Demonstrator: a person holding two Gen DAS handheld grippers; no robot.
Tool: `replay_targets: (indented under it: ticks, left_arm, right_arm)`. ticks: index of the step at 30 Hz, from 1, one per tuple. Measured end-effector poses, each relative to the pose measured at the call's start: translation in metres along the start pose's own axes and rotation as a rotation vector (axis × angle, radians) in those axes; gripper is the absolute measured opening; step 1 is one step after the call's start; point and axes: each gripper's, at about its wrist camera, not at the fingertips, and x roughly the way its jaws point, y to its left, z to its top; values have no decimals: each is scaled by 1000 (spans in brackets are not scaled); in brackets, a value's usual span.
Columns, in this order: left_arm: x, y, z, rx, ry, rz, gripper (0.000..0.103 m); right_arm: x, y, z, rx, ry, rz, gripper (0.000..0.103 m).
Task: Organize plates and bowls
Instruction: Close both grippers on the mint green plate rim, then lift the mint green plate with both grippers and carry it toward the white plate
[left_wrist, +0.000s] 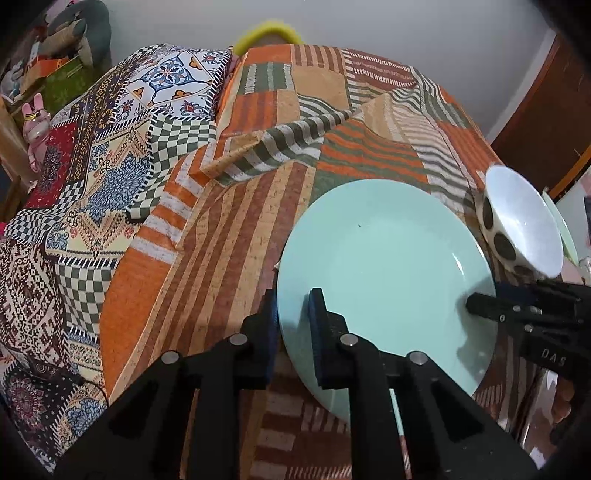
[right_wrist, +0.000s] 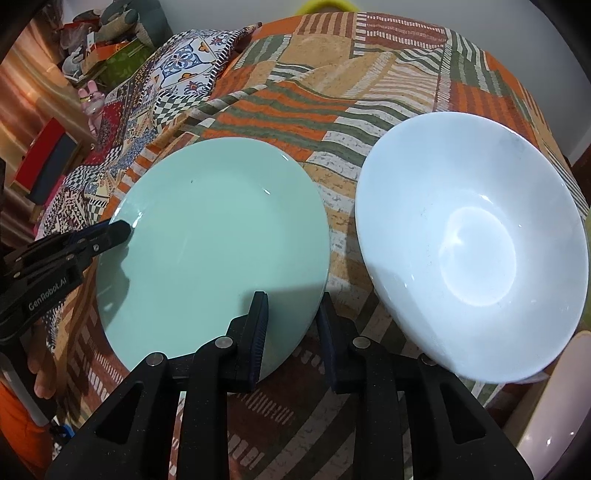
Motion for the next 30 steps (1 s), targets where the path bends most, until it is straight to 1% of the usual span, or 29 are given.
replay_targets:
  ticks: [4,7,10,14,21,25,30]
  left_arm:
    - [-8,1,-14,-10,21,-9,16]
    - [-15,1,-24,-25,34,-22,16]
    - [-27,-1,-34,-42,30,-41,16]
    - [-51,-7,-43,-51,0,-55,16]
    - [-101,-26,-53,-25,-67,-58,16]
    - [-131,-41,-58,3,-109,-57,16]
    - [-159,-58,-66,28,-146,-63,16]
  right_arm:
    - [-8,5,-8,-16,14,11,24]
    - [-16,7,-14,-27,2,17,24]
    - [-28,7,-20,-21,-18,28,24]
    - [-47,6,-28,-8,-54,51,24]
    - [-87,5,-44,5,-136,71,24]
    - [-113,5,-56,3,-191,63,24]
    - [-142,4,-73,5,-245,59,24]
